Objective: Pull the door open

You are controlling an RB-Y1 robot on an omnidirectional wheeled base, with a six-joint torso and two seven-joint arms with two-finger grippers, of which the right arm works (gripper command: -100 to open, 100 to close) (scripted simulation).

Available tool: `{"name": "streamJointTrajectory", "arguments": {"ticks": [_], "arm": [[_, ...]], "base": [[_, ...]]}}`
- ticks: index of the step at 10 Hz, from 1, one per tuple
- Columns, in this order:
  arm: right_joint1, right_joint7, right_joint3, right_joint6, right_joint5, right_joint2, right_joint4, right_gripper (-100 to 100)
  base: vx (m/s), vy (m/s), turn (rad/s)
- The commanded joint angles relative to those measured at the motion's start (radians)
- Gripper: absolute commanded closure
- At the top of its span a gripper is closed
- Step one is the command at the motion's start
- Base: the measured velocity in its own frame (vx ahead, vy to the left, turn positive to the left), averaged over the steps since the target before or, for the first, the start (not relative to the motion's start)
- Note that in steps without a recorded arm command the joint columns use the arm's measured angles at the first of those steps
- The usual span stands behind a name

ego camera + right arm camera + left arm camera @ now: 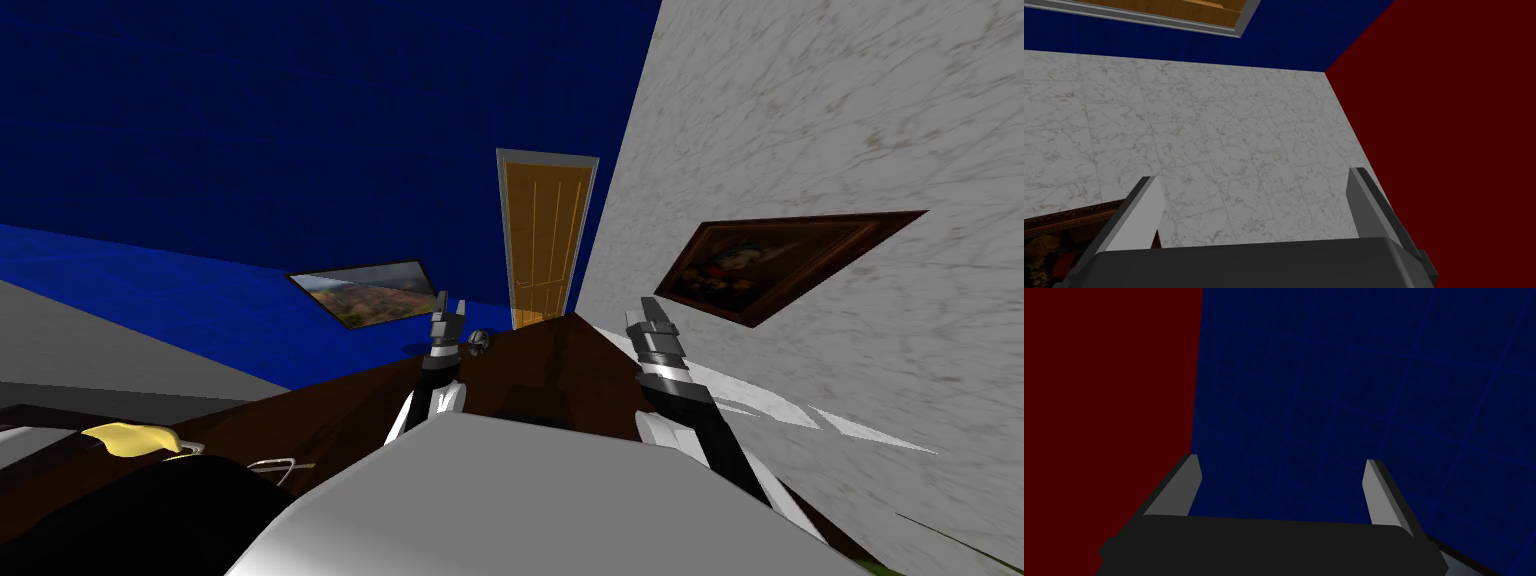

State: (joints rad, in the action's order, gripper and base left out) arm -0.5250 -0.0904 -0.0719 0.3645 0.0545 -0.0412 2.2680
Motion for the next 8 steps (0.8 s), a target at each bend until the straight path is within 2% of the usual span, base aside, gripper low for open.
{"name": "streamJointTrajectory", "arguments": {"ticks": [1, 3, 8], "arm": [[0.011, 0.002, -0.001, 0.008, -0.004, -0.005, -0.029, -100], [0.031, 0.006, -0.002, 0.021, -0.011, -0.012, -0.080, -100], [0.067, 0.013, -0.004, 0.046, -0.022, -0.023, -0.169, -100]], "base": [[0.043, -0.001, 0.056], [0.100, 0.006, 0.111], [0.079, 0.006, 0.066]]}}
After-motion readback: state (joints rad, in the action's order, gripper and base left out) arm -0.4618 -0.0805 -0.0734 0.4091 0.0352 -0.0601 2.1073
